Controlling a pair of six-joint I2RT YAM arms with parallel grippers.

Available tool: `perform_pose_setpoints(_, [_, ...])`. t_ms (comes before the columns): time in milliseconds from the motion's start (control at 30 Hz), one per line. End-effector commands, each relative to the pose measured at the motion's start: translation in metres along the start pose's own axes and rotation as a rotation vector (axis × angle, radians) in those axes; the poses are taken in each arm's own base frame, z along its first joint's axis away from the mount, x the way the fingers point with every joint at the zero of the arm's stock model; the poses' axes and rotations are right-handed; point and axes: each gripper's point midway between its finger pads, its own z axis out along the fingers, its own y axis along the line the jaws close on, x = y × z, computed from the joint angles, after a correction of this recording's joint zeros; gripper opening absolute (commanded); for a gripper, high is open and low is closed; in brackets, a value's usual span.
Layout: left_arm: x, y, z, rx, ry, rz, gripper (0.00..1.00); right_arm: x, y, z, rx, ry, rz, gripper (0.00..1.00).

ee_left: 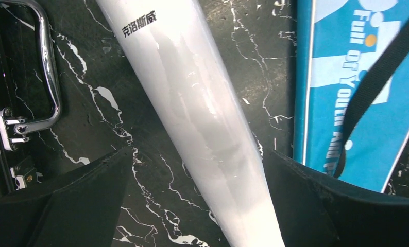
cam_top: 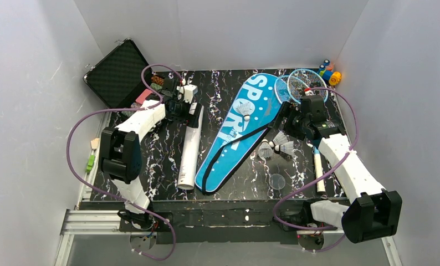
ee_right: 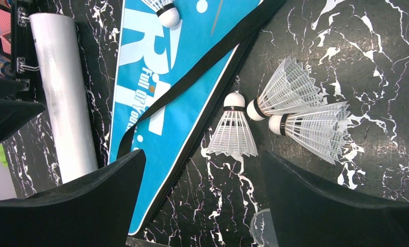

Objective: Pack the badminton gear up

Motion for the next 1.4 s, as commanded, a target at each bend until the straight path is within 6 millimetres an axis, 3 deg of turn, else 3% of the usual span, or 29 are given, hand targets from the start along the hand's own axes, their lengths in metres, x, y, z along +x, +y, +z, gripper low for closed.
perform_pose_setpoints(0, [-0.007, 0.011, 0.001, -0.075, 0.000, -0.007, 0.98, -0.012, 0.006, -0.006, -0.011, -0.048, -0.018, 0.91])
perform_pose_setpoints(133, [-0.014, 0.021, 0.007, -0.142, -0.023, -0.099, 0.98, -0.014, 0.007, -0.005, -0.002, -0.049, -0.027, 0.91])
perform_pose_setpoints(300, [-0.030, 0.015, 0.011, -0.180, -0.085, -0.095, 0.98, -0.021, 0.010, -0.003, 0.007, -0.058, -0.041, 0.91])
perform_pose_setpoints(467, [-0.022, 0.004, 0.028, -0.211, -0.042, -0.016, 0.98, -0.027, 0.015, 0.007, 0.017, -0.040, -0.055, 0.91])
perform_pose_setpoints(667, [0.005, 0.015, 0.046, -0.288, 0.038, 0.066, 0.98, -0.056, 0.032, 0.026, 0.025, -0.033, -0.084, 0.92])
perform_pose_setpoints(900, [0.048, 0.026, 0.048, -0.326, 0.114, 0.140, 0.98, -0.097, 0.048, 0.080, 0.083, 0.023, -0.092, 0.92])
perform_pose_setpoints(1100, [0.069, 0.012, 0.049, -0.227, 0.140, 0.201, 0.98, -0.116, 0.065, 0.137, 0.099, 0.079, -0.093, 0.92])
perform_pose_setpoints(1233, [0.070, -0.008, 0.042, -0.091, 0.136, 0.290, 0.88, -0.118, 0.068, 0.167, 0.120, 0.120, -0.097, 0.92])
perform_pose_setpoints(1367, [0.069, -0.029, 0.025, 0.040, 0.132, 0.385, 0.70, -0.116, 0.073, 0.186, 0.092, 0.148, -0.085, 0.92])
